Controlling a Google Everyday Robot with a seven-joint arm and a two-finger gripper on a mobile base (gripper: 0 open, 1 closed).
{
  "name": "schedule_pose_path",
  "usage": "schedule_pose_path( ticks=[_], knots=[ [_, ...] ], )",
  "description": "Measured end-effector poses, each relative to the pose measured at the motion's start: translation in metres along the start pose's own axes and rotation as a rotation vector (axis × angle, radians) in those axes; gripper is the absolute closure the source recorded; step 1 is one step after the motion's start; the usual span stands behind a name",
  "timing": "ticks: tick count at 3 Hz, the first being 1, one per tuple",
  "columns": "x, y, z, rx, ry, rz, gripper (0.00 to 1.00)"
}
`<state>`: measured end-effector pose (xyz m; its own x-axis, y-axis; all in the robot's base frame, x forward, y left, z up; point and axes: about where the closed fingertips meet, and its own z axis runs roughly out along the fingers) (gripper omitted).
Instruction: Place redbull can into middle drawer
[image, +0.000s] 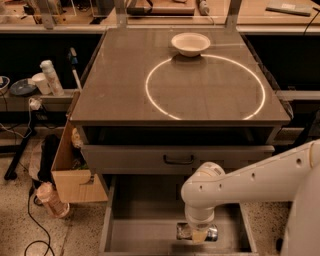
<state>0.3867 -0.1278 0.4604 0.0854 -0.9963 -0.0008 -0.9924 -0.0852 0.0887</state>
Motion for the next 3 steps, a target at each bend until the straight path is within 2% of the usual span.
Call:
schedule_pose_path(
  ticks=[1, 2, 3],
  knots=[
    [-0.0001, -0.0001, 0.0147, -0.034, 0.008, 0.003, 1.00],
    [-0.0002, 0.0000, 0.0169, -0.039, 0.009, 0.003, 1.00],
    [-0.0002, 0.0000, 0.0169, -0.039, 0.009, 0.003, 0.82]
  ],
)
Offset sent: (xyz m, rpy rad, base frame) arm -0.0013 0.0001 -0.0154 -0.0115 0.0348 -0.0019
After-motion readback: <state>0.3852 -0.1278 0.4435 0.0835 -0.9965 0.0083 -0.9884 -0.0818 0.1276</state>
